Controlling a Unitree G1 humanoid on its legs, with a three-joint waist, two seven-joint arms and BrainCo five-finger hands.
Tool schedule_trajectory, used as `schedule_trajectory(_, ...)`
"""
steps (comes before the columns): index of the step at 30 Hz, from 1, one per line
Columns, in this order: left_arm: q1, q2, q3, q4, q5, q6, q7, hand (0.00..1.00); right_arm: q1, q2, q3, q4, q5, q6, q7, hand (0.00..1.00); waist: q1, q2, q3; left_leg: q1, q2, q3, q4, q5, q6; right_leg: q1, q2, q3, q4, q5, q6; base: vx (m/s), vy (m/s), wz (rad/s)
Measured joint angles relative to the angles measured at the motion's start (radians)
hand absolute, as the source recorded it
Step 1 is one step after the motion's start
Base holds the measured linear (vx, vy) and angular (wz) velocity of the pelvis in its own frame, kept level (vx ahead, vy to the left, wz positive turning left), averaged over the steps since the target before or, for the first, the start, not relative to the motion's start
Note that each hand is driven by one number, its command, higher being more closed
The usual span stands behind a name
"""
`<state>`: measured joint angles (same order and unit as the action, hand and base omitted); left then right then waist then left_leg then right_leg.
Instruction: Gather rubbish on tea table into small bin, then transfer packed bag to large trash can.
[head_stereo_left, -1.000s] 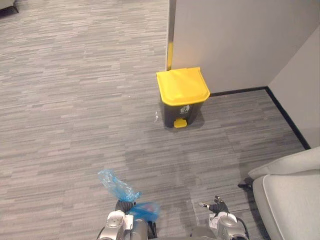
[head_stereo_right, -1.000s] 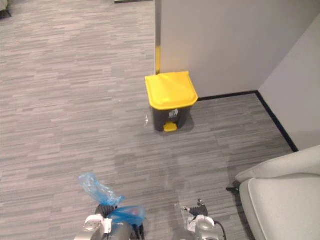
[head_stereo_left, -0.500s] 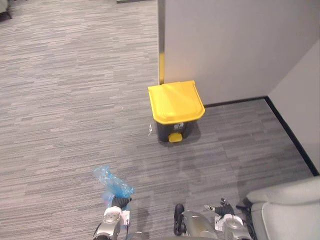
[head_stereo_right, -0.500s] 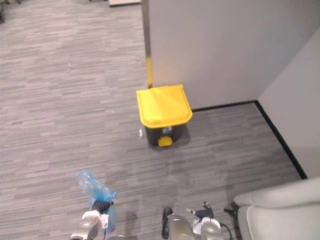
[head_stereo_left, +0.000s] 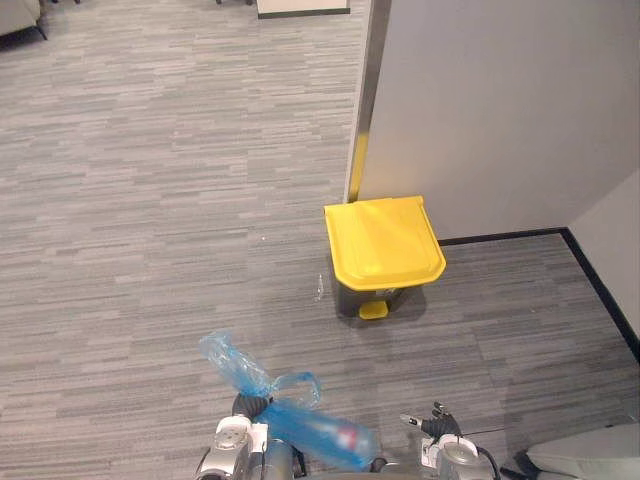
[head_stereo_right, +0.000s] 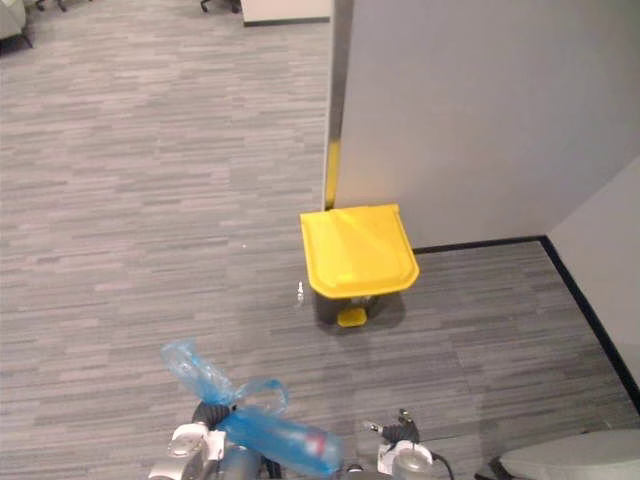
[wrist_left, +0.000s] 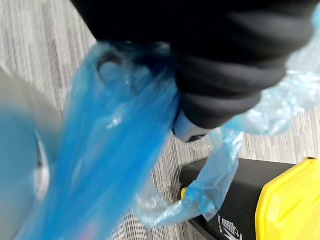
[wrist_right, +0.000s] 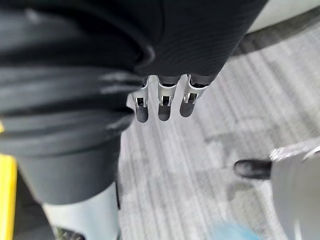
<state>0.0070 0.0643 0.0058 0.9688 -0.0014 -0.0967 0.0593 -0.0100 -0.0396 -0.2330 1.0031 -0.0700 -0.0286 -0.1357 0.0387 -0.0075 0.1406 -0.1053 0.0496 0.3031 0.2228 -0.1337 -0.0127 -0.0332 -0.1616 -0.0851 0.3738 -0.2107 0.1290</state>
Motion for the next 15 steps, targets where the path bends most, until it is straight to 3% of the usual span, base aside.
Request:
schedule_trajectory(2, 0.009, 0.004, -0.013, 0.007, 0.0, 0.009, 0.0, 1.0, -0.003, 0.003, 0.002, 0.0, -0.001, 0.0, 0.0, 0.0, -0.004, -0.007, 0.003, 0.044, -0.012, 0.016, -0.033, -0.01, 0.011, -0.107, -0.03, 0.006, 0.23, 0.001, 0.003, 0.13, 0.104, -0.23)
schedule_trajectory(4, 0.009, 0.015, -0.032, 0.006, 0.0, 0.017, 0.002, 1.0, 0.005, 0.002, 0.004, 0.011, -0.001, 0.001, 0.0, 0.0, -0.02, -0.009, 0.005, 0.081, -0.02, 0.016, -0.052, -0.032, 0.023, -0.168, -0.037, -0.013, 0.34, -0.047, -0.027, 0.18, 0.045, -0.01)
schedule_trajectory(6, 0.006, 0.022, -0.027, 0.006, -0.001, 0.017, 0.005, 1.0, -0.005, 0.001, 0.013, 0.016, 0.001, -0.001, 0.0, 0.0, -0.039, 0.0, 0.01, 0.119, -0.007, 0.02, -0.077, -0.039, 0.013, -0.224, -0.004, -0.054, 0.301, -0.081, -0.054, 0.2, -0.031, -0.06)
schedule_trajectory(8, -0.009, 0.046, -0.024, 0.006, -0.001, 0.016, 0.008, 1.0, -0.02, 0.0, 0.021, 0.016, 0.001, -0.001, 0.0, 0.0, -0.05, 0.0, 0.018, 0.153, 0.016, 0.028, -0.092, -0.043, -0.009, -0.266, 0.048, -0.108, 0.153, -0.049, -0.083, 0.28, -0.116, -0.04)
schedule_trajectory(9, -0.014, 0.063, -0.025, 0.006, -0.001, 0.015, 0.01, 1.0, -0.018, 0.0, 0.033, 0.017, 0.0, 0.0, 0.0, 0.0, -0.05, -0.016, 0.018, 0.182, 0.009, 0.032, -0.108, -0.046, -0.036, -0.266, 0.072, -0.111, -0.009, 0.042, -0.087, 0.3, -0.118, 0.06)
schedule_trajectory(10, -0.02, 0.07, -0.024, 0.017, 0.0, 0.015, 0.015, 1.0, -0.009, -0.006, 0.038, 0.021, 0.0, -0.001, 0.001, 0.0, -0.056, -0.021, 0.02, 0.201, 0.002, 0.003, -0.121, -0.049, -0.049, -0.239, 0.086, -0.11, -0.055, 0.15, -0.155, 0.36, -0.101, -0.01)
schedule_trajectory(11, -0.024, 0.06, -0.025, 0.025, 0.0, 0.013, 0.015, 1.0, -0.016, -0.016, 0.027, 0.029, -0.003, -0.001, -0.002, 0.0, -0.056, 0.007, 0.013, 0.211, 0.028, -0.025, -0.14, -0.043, -0.055, -0.219, 0.114, -0.116, -0.082, 0.156, -0.161, 0.34, -0.102, -0.1)
schedule_trajectory(15, -0.044, 0.033, 0.0, 0.026, 0.001, 0.012, 0.016, 1.0, -0.01, -0.028, -0.016, 0.039, -0.003, 0.0, -0.001, 0.0, -0.057, 0.027, 0.017, 0.23, 0.052, -0.076, -0.135, -0.034, -0.072, -0.185, 0.128, -0.145, -0.061, 0.097, -0.178, 0.29, -0.102, 0.11)
